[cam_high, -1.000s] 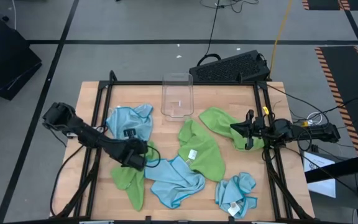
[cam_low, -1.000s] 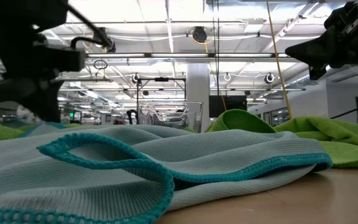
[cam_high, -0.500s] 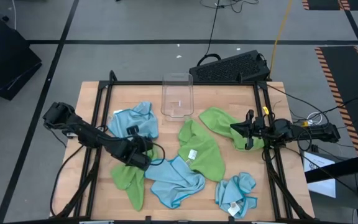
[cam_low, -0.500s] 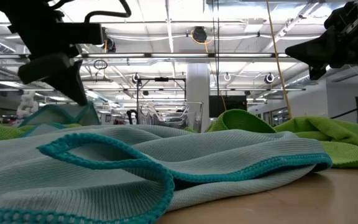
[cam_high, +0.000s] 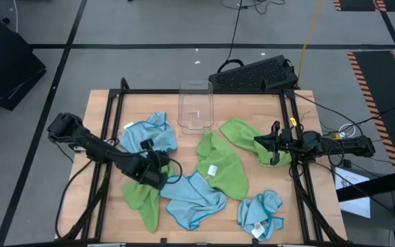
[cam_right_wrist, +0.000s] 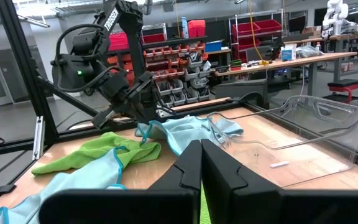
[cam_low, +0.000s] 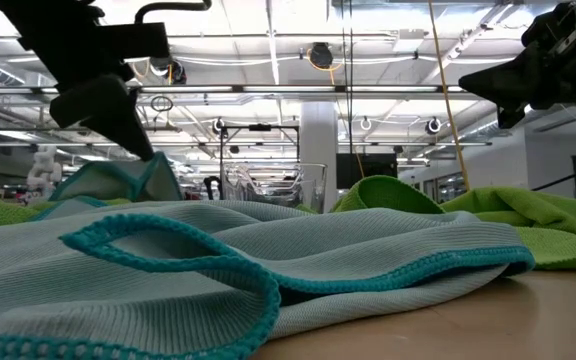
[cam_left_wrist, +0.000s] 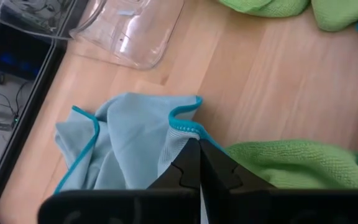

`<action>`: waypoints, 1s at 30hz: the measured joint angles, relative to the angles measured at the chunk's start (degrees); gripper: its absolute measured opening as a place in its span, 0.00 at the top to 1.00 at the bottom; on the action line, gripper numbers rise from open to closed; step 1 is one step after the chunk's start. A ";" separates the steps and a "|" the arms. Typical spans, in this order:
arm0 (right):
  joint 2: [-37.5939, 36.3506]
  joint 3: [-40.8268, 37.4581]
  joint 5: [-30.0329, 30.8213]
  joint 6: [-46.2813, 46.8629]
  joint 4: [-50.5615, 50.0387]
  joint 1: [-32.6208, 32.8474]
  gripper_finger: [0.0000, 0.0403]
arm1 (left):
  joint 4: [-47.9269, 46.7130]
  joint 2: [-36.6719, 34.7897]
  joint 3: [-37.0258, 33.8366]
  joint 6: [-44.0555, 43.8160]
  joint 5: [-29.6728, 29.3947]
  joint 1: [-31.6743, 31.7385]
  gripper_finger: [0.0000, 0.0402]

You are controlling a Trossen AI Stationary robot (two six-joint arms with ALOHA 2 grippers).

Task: Fold microfiber towels
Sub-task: Fold the top left blue towel

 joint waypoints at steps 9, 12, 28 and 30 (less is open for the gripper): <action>0.00 -0.01 -0.02 0.00 0.00 0.02 1.00 | -0.76 -0.46 0.91 4.65 0.85 -0.62 1.00; 0.00 0.00 -0.02 0.00 0.00 0.02 1.00 | -1.49 -1.52 3.53 7.61 0.87 -0.64 1.00; 0.00 0.00 -0.02 0.00 0.07 0.00 1.00 | -4.95 -2.62 16.93 17.93 -1.20 -1.21 1.00; 0.02 0.00 -0.02 -0.02 0.21 0.02 1.00 | -5.37 -2.62 17.14 17.80 -1.44 -1.53 1.00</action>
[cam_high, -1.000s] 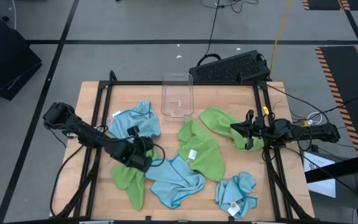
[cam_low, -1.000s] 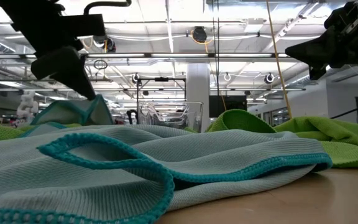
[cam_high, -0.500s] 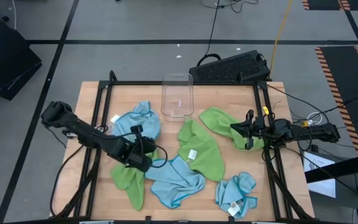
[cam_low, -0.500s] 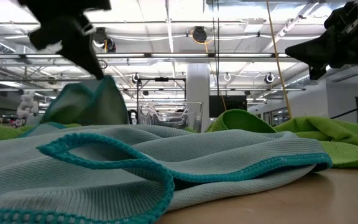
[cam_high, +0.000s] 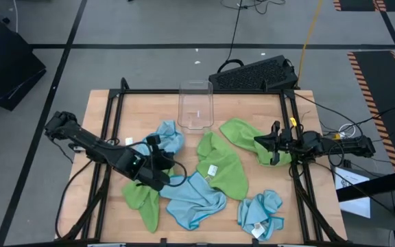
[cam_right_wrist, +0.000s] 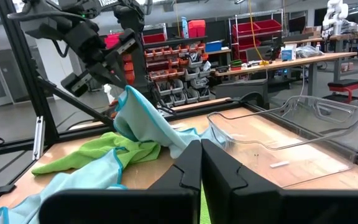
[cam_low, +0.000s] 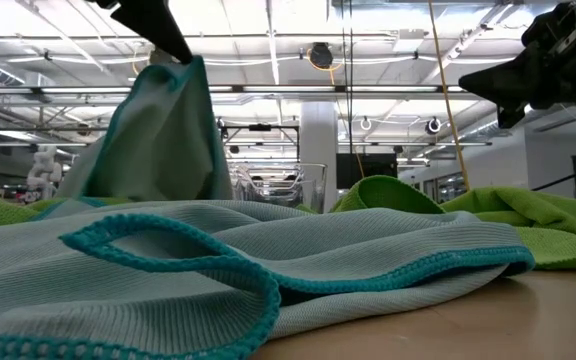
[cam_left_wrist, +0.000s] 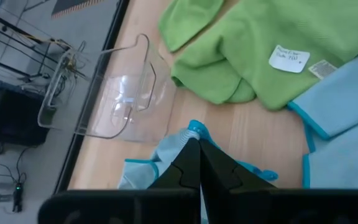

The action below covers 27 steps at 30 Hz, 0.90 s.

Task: Fold microfiber towels
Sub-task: Fold the top left blue towel

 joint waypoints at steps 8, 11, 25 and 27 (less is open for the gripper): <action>-0.01 -0.01 0.00 0.02 0.58 -0.02 1.00 | 0.52 -0.35 0.07 -0.04 -2.22 -0.63 1.00; -0.01 -0.02 -0.09 1.77 0.71 -0.02 1.00 | 1.08 -0.35 0.09 0.02 -2.54 -0.63 1.00; 5.71 0.00 -6.17 7.98 13.70 0.53 1.00 | 20.41 0.39 0.07 3.86 -2.77 -3.66 1.00; 10.21 0.00 -5.51 9.64 16.16 2.05 0.98 | 23.73 0.42 0.08 6.40 -2.83 -4.20 1.00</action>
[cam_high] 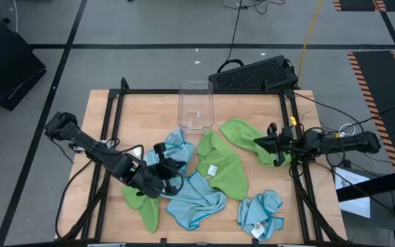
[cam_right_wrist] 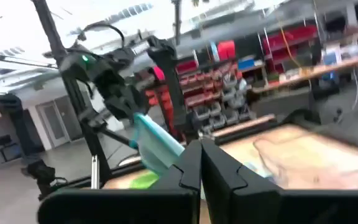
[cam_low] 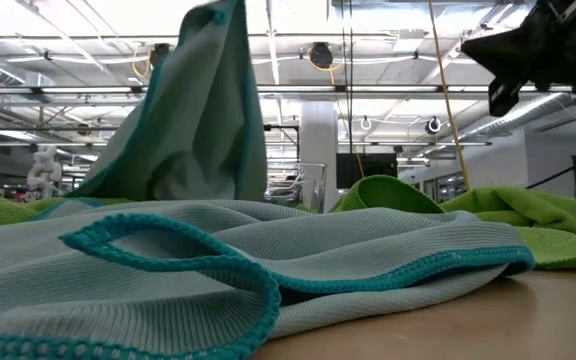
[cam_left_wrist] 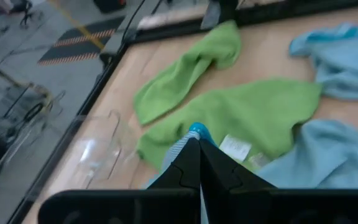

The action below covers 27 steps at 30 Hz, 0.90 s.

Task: Fold microfiber towels
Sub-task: Fold the top left blue towel

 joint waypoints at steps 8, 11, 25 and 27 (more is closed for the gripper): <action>29.06 5.17 11.06 -1.92 10.25 9.98 0.75 | 8.01 0.41 0.03 3.63 1.07 -0.44 1.00; 41.43 10.27 15.33 -5.49 14.74 14.03 0.64 | 10.12 0.43 0.01 3.60 1.28 -0.44 1.00; 78.40 35.31 23.07 -16.57 21.90 23.90 0.39 | 22.07 10.97 -0.01 2.81 0.96 -2.21 0.99; 81.18 37.99 24.91 -16.73 21.55 25.38 0.39 | 23.59 12.64 -0.01 2.52 0.66 -2.68 0.99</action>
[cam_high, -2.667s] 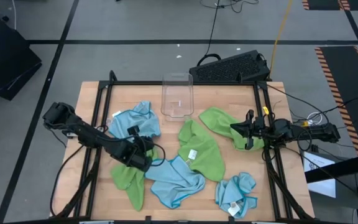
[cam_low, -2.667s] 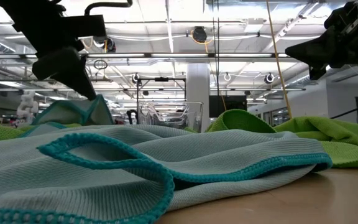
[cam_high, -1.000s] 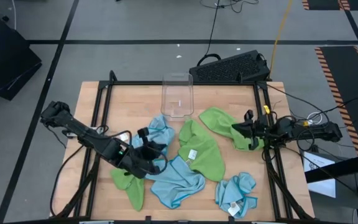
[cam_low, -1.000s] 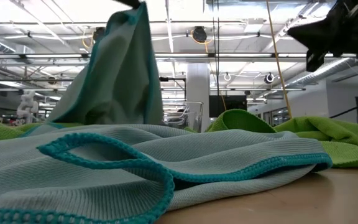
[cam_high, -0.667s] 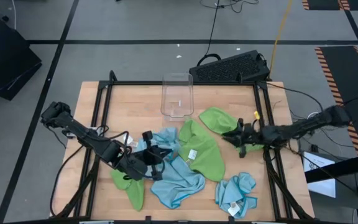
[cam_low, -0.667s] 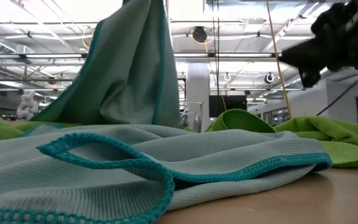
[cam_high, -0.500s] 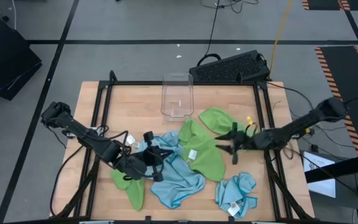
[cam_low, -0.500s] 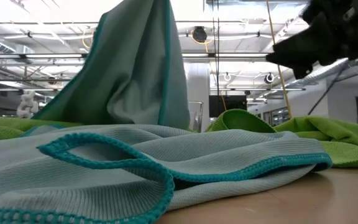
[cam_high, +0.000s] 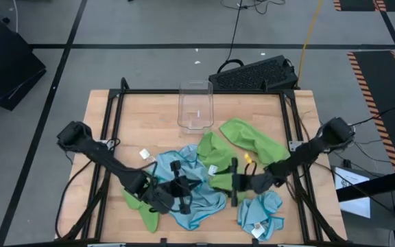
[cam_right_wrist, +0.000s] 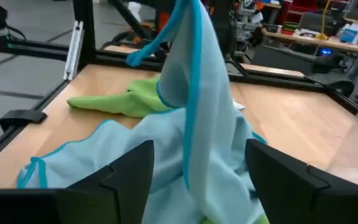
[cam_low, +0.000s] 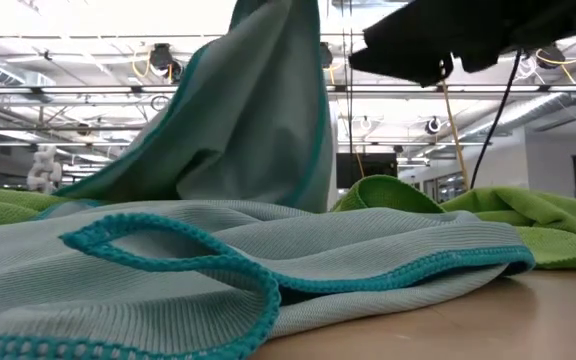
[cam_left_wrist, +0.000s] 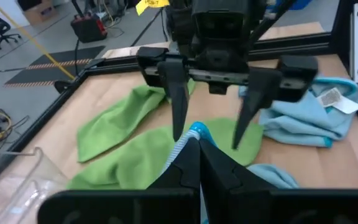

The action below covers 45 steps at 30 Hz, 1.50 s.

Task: Fold microfiber towels
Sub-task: Fold the top left blue towel

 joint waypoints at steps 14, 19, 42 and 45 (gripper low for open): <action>10.90 7.65 13.72 -4.62 4.31 3.95 0.39 | 5.73 6.96 -0.04 -5.29 0.24 -1.44 0.99; 12.89 7.65 12.43 -4.59 4.46 2.01 0.48 | 8.01 6.99 -0.04 -5.34 0.55 -1.77 0.99; 11.59 7.63 1.84 0.10 -3.65 -1.68 0.99 | 9.70 7.75 0.00 -2.33 -6.37 -5.43 0.75; 8.87 7.65 1.69 4.32 -9.83 -1.68 1.00 | 9.04 8.16 0.00 -2.23 -6.59 -6.12 0.62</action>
